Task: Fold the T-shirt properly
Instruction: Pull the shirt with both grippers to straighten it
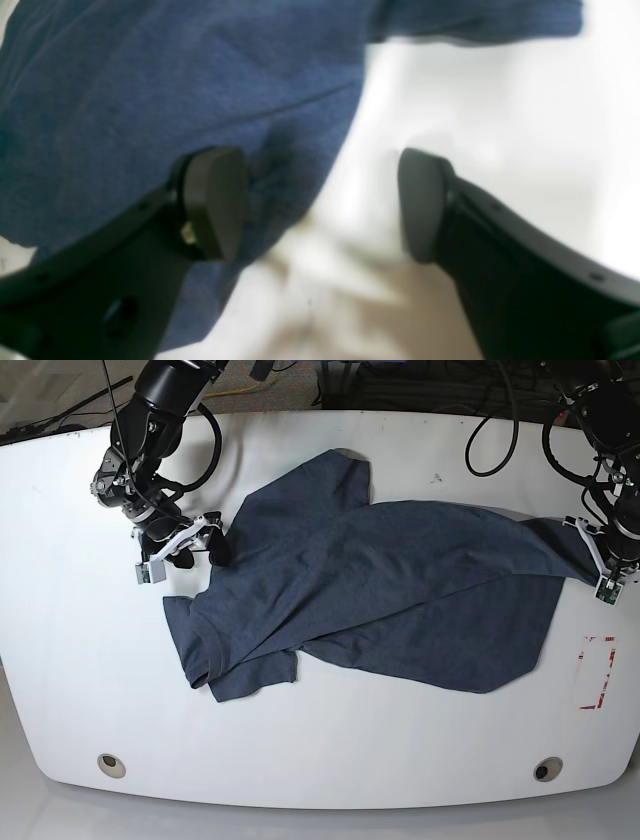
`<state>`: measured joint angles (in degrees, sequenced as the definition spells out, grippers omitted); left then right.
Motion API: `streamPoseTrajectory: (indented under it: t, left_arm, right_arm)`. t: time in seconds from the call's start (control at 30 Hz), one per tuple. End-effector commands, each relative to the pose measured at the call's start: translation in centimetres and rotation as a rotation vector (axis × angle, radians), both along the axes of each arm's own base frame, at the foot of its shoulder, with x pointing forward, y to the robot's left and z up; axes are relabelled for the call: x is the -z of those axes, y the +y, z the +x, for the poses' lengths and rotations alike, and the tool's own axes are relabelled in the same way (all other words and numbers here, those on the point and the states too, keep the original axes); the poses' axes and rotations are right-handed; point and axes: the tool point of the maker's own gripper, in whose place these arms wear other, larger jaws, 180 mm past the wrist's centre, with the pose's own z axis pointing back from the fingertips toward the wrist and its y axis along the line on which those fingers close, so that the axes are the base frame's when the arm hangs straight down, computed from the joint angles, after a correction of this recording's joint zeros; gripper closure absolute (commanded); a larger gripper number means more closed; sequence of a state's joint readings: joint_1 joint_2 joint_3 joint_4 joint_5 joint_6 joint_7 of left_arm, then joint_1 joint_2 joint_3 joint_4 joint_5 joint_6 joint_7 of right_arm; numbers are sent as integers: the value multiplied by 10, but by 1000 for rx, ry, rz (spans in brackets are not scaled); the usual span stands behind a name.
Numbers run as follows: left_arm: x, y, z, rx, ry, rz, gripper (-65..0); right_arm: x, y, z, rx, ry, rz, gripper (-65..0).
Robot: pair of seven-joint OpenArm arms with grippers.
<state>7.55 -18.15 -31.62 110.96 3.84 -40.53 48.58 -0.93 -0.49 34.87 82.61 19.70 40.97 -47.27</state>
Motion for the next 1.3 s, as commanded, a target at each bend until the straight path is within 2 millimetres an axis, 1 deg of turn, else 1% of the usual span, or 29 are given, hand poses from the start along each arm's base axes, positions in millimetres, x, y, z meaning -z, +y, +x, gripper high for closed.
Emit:
streamPoseTrajectory:
  t: [0.0, 0.03, 0.07, 0.13, 0.17, 0.23, 0.3, 0.37, 0.43, 0.5, 0.53, 0.6, 0.63, 0.7, 0.77, 0.8, 0.87, 1.0, 1.07, 1.17, 1.27]
  left_arm:
    - [-15, 3, 6, 4, -43, 20, 0]
    - [-15, 3, 6, 5, -43, 20, 0]
    - [-15, 3, 6, 5, -43, 20, 0]
    - [-15, 3, 6, 5, -42, 19, 0]
    - [-15, 3, 6, 5, -42, 19, 0]
    - [-15, 3, 6, 5, -42, 19, 0]
    - [-15, 3, 6, 5, -42, 19, 0]
    - [-15, 3, 6, 5, -42, 19, 0]
    - [-15, 3, 6, 5, -42, 19, 0]
    - [-15, 3, 6, 5, -42, 19, 0]
    - [-15, 3, 6, 5, -42, 19, 0]
    - [-15, 3, 6, 5, -42, 19, 0]
    - [-15, 3, 6, 5, -42, 19, 0]
    - [-15, 3, 6, 5, -42, 19, 0]
    - [-15, 3, 7, 6, -43, 19, 0]
    - [-14, 2, 6, 6, -43, 17, 0]
    - [-13, 2, 6, 4, -40, 14, 0]
    - [-15, 1, 8, 16, -56, 10, 0]
    - [-16, -5, 10, 43, -82, -3, 0]
    - [-4, -12, 3, 79, -73, -26, 0]
    - [12, -35, -1, 163, -62, -65, 0]
  right_arm:
    - [11, 2, -10, -20, 79, -30, -453]
    - [12, 4, -11, -29, 84, -29, -453]
    - [13, 12, -11, -43, 88, -21, -453]
    - [16, 34, -14, -86, 100, -3, -453]
    - [18, 39, -16, -97, 105, 4, -453]
    - [19, 57, -18, -132, 107, 21, -450]
    - [19, 67, -18, -144, 107, 33, -445]
    - [19, 70, -17, -144, 106, 41, -444]
    - [18, 70, -16, -142, 102, 42, -438]
    - [17, 69, -14, -135, 87, 43, -388]
    - [16, 69, -13, -131, 79, 43, -346]
    - [13, 66, -9, -124, 59, 41, -193]
    - [13, 61, -9, -117, 58, 32, -117]
    - [13, 54, -9, -107, 57, 27, 0]
    - [13, 52, -11, -104, 59, 24, 0]
    - [8, 47, -9, -100, 46, 9, 0]
    - [5, 40, -17, -98, 39, -19, 0]
    - [-14, 29, -32, -97, -2, -95, 0]
    - [-22, 24, -45, -105, -4, -139, 0]
    - [-31, 19, -64, -117, 2, -191, 0]
    - [-36, 17, -82, -125, 10, -223, 0]
